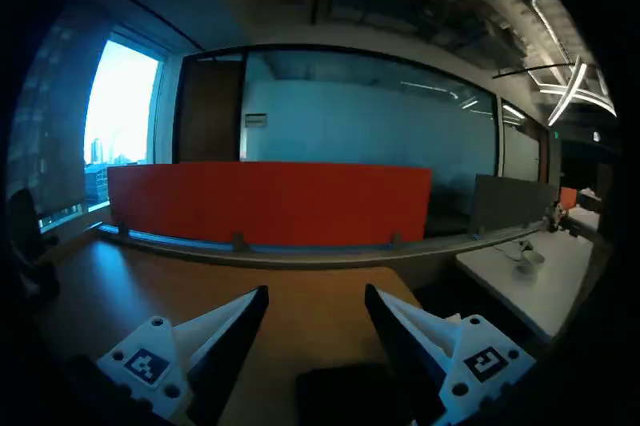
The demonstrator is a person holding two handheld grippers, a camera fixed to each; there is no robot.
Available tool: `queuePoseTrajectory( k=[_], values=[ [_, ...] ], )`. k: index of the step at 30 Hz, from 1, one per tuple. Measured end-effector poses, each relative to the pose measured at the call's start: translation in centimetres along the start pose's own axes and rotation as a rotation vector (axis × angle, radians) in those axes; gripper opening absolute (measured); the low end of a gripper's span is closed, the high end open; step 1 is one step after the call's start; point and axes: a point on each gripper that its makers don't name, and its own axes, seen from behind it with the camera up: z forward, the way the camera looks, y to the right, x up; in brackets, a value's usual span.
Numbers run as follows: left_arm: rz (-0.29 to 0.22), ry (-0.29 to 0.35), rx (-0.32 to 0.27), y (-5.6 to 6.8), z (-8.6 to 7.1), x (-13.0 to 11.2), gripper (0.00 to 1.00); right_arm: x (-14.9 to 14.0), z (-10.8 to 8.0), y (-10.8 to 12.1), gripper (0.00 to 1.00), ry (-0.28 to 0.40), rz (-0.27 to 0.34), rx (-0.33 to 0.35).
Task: Fold towel
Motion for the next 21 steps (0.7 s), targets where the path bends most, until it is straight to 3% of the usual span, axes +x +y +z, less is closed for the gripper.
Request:
queuePoseTrajectory(
  k=[21],
  values=[
    [-0.025, 0.218, 0.058, -4.6, 3.8, 9.3, 0.92, 1.8, 0.2, -6.3, 0.96, 0.023, 0.007, 0.065]
  ],
)
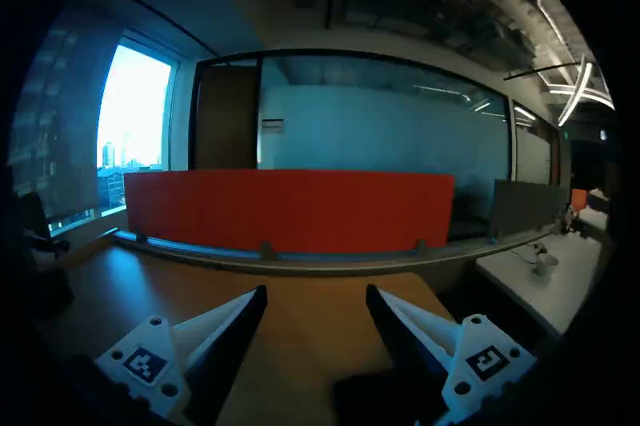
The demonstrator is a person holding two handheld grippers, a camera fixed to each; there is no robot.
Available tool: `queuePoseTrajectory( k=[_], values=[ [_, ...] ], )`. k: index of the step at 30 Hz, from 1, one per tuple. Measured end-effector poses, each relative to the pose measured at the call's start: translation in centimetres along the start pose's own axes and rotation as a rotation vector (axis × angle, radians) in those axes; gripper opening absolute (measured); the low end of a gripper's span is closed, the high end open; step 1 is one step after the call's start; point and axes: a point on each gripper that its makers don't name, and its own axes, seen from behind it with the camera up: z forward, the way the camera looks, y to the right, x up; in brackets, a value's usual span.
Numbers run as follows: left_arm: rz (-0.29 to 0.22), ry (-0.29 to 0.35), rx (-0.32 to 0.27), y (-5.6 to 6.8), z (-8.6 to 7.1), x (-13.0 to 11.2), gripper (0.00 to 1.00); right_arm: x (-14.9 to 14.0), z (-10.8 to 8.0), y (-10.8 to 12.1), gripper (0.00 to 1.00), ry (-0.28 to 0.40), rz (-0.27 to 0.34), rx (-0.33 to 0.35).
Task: Fold towel
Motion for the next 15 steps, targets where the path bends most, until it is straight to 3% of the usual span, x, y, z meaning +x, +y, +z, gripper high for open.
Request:
queuePoseTrajectory(
  k=[15],
  values=[
    [-0.016, 0.083, 0.0, -0.5, 1.6, 3.5, 0.92, 1.8, 0.6, -4.7, 0.96, 0.048, 0.028, 0.04]
  ],
)
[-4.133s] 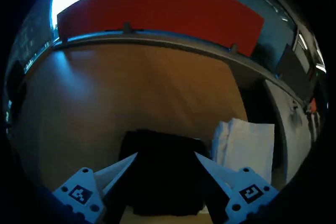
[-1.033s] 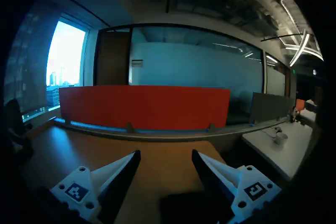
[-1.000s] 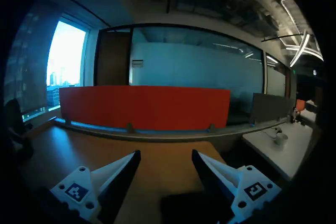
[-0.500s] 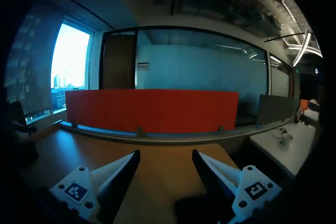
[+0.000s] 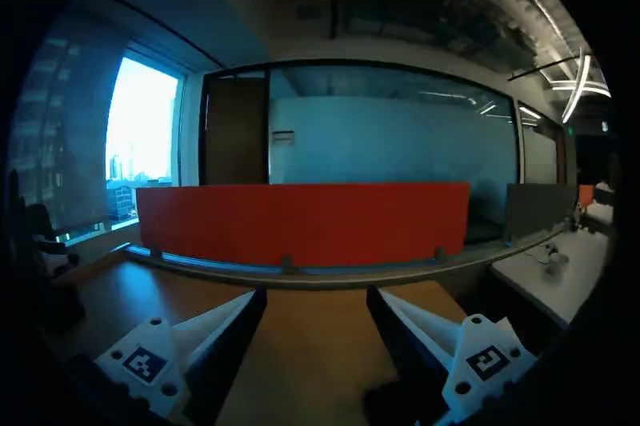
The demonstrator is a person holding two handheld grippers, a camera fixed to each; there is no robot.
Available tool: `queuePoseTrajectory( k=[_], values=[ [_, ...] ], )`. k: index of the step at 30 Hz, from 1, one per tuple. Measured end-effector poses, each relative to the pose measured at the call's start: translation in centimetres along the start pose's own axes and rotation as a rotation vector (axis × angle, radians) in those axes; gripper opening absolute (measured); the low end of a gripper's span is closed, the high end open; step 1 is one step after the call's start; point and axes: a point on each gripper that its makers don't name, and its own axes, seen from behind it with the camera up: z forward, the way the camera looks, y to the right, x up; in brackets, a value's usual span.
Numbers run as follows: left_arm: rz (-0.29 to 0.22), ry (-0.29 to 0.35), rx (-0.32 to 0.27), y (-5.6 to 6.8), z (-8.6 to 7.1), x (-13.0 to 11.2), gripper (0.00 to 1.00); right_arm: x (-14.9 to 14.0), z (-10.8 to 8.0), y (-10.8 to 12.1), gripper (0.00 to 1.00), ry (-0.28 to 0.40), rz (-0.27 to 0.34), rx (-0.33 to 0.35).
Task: Fold towel
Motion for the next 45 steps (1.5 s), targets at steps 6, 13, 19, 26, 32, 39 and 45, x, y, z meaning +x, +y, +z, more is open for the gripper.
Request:
queuePoseTrajectory(
  k=[6, 13, 19, 26, 32, 39, 45],
  values=[
    [-0.014, 0.027, 0.0, 0.0, 0.3, 1.0, 0.92, 0.5, 0.1, -1.7, 0.96, 0.014, 0.017, 0.006],
    [-0.028, 0.045, 0.005, -0.2, 0.3, 1.5, 0.92, 0.6, 0.2, -3.1, 0.97, 0.017, 0.036, 0.017],
    [-0.045, 0.058, 0.007, -0.3, 0.2, 1.8, 0.92, 0.8, 0.2, -3.9, 0.96, 0.021, 0.044, 0.025],
    [-0.053, 0.065, 0.008, -0.5, 0.2, 1.5, 0.92, 0.2, 0.1, -4.2, 0.96, 0.009, 0.048, 0.016],
    [-0.042, 0.058, 0.004, -0.6, 0.2, 0.9, 0.92, 0.9, -0.3, -4.5, 0.97, 0.011, 0.047, 0.003],
    [-0.022, 0.062, 0.002, -0.5, 0.2, 0.3, 0.92, 1.6, -0.6, -4.9, 0.97, 0.018, 0.046, -0.016],
    [-0.033, 0.081, 0.029, -0.9, 0.3, -0.7, 0.92, 1.5, -0.4, -5.6, 0.98, 0.026, 0.036, -0.024]
  ],
)
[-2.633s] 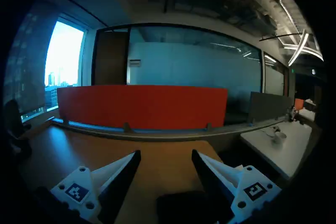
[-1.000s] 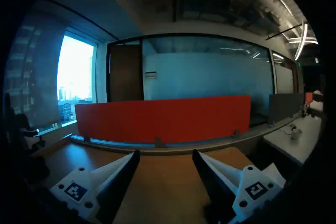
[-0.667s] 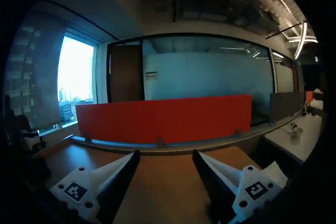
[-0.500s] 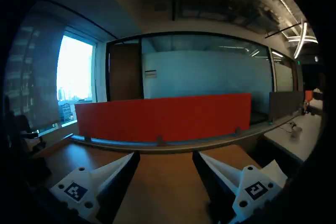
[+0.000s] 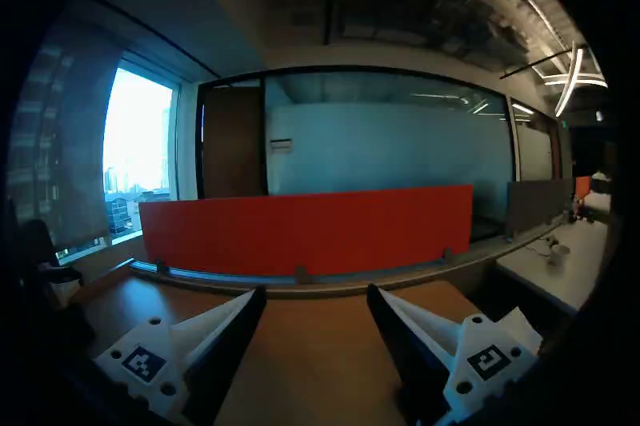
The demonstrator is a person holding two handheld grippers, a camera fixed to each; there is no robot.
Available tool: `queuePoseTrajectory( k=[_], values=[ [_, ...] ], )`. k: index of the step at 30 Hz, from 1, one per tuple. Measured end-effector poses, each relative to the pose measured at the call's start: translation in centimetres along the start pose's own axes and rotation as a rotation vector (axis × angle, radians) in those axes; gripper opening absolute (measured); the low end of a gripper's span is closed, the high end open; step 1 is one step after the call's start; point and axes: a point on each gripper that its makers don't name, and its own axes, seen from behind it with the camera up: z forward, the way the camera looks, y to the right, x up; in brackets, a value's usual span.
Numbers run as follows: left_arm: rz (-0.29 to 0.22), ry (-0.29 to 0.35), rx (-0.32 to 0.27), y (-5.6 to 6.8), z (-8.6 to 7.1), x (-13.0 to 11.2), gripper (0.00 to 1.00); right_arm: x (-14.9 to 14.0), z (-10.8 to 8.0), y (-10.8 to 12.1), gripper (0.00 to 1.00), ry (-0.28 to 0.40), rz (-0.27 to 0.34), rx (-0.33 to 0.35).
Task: Fold towel
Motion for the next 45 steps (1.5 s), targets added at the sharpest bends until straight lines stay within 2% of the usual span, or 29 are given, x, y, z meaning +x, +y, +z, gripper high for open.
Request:
queuePoseTrajectory(
  k=[15, 24, 27, 36, 45],
  values=[
    [-0.02, 0.037, 0.021, -0.2, -0.3, -4.1, 0.92, -0.7, 0.4, -2.0, 0.98, 0.011, 0.001, 0.019],
    [-0.004, 0.064, 0.048, -0.9, -1.3, -6.8, 0.92, -1.6, 1.1, -2.7, 0.98, 0.032, 0.004, 0.032],
    [-0.013, 0.068, 0.055, -1.2, -1.5, -8.0, 0.92, -1.9, 1.2, -3.5, 0.98, 0.037, 0.005, 0.052],
    [-0.018, 0.07, 0.075, -1.8, -1.6, -11.5, 0.92, -3.3, 1.7, -4.2, 0.99, 0.051, -0.009, 0.063],
    [-0.031, 0.091, 0.093, -2.6, -1.2, -13.7, 0.92, -4.5, 2.6, -4.7, 0.99, 0.058, 0.036, 0.071]
  ],
)
